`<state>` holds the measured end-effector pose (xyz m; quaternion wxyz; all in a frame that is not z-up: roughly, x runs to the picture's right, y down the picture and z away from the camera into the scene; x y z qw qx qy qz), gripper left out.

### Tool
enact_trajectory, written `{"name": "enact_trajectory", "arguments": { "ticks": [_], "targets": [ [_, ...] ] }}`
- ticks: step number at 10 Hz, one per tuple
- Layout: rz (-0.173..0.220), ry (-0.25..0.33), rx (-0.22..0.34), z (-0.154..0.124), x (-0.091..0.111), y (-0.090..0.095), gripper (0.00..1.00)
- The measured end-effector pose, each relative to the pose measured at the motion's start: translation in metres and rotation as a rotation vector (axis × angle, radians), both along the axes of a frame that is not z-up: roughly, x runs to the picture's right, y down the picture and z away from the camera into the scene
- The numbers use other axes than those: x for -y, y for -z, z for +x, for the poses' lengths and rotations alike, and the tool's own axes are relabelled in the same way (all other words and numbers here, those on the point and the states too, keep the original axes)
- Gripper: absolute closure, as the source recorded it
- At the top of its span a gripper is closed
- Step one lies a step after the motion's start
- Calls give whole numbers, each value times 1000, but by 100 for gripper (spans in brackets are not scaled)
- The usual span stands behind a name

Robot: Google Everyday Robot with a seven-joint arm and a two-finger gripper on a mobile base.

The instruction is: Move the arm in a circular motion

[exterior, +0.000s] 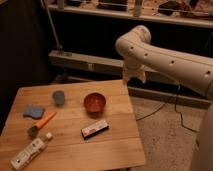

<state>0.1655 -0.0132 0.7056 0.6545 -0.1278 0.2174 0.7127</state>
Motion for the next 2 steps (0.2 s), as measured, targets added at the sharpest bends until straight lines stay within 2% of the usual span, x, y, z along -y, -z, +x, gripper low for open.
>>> {"name": "enact_trajectory", "arguments": {
  "ticks": [1,2],
  "targets": [
    [6,-55,27,-1,-8,5,35],
    [24,-134,87,-8,-16,13,35]
  ]
}}
